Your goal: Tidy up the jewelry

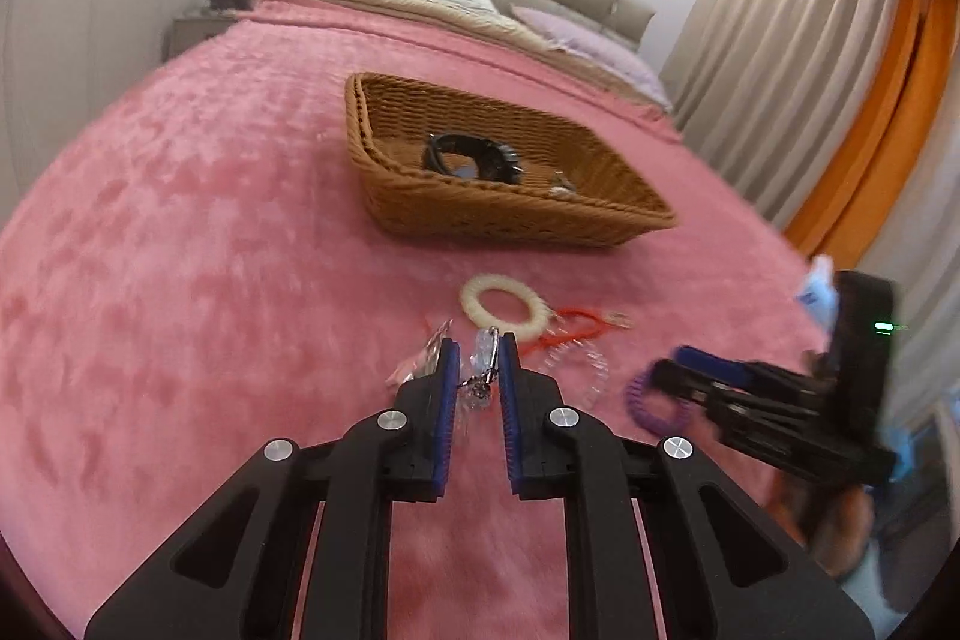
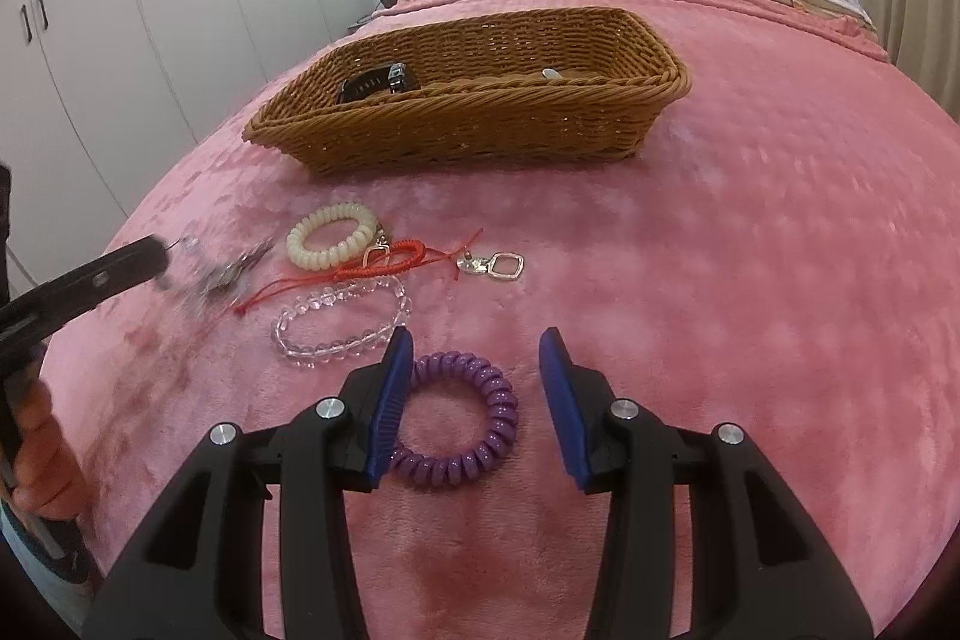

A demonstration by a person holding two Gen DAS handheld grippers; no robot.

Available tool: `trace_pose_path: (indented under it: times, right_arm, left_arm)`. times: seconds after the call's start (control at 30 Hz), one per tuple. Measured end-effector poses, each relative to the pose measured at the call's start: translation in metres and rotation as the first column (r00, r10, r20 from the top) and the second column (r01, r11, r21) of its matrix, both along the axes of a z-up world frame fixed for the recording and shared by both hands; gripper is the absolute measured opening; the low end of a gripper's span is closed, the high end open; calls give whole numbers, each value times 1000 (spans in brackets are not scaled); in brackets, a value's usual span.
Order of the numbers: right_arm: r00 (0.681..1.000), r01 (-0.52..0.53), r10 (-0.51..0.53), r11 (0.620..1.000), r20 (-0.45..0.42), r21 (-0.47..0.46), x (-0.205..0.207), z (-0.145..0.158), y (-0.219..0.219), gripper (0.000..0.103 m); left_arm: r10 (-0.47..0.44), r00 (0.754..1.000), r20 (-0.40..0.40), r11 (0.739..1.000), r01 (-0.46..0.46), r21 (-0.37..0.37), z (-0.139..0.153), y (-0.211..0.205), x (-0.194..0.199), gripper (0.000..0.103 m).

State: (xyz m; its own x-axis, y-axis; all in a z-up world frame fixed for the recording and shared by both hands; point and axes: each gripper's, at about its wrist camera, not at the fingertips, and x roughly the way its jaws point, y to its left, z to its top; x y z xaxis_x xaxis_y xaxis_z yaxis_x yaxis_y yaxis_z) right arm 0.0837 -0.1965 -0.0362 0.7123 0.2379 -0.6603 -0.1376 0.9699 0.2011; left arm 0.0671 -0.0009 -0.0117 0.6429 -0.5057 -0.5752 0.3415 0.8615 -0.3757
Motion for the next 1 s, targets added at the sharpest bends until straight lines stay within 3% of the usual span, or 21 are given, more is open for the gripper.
trace_pose_path:
  times: [0.1, 0.17, 0.27, 0.5, 0.57, 0.6, 0.63, 0.77, 0.83, 1.0]
  right_arm:
    - [1000, -1, 1, 1000, 4, -5, -1, 1, 0, 40]
    - [1000, 0, 0, 1000, 3, -2, -1, 0, 0, 40]
    - [1000, -2, 2, 1000, 1, 4, -1, 0, 0, 40]
    - [1000, -9, 9, 1000, -1, 0, -1, 1, 2, 40]
    - [1000, -9, 9, 1000, -2, 5, -2, 1, 1, 40]
    - [1000, -8, 8, 1000, -2, 10, -2, 0, 0, 41]
    - [1000, -7, 8, 1000, -4, 17, -2, 0, -1, 41]
    - [1000, -8, 9, 999, -11, 32, -1, -1, -3, 41]
    - [1000, -10, 10, 999, -8, 31, -1, 0, -3, 41]
    - [1000, -22, 23, 999, -14, 31, -2, -1, -1, 41]
  left_arm:
    - [-10, 999, -43, 1000, 9, -21, -10, 6, -11, 12]
    - [-9, 998, -67, 1000, 9, 2, -20, 5, -20, 4]
    - [-17, 997, -70, 1000, 18, 24, -29, 5, -38, 5]
    - [-67, 997, -45, 983, 74, 166, -39, -9, -64, 6]
    - [-96, 994, -42, 979, 102, 179, -38, -10, -67, 23]
    - [-105, 993, -44, 979, 111, 170, -37, -9, -68, 43]
    - [-89, 996, -27, 982, 93, 165, -34, -6, -69, 50]
    - [-23, 999, -25, 994, 25, 106, -23, 10, -55, 44]
    - [-6, 999, -33, 995, 9, 96, -22, 16, -44, 30]
    - [-18, 994, -104, 991, 31, 129, -34, 14, -18, 29]
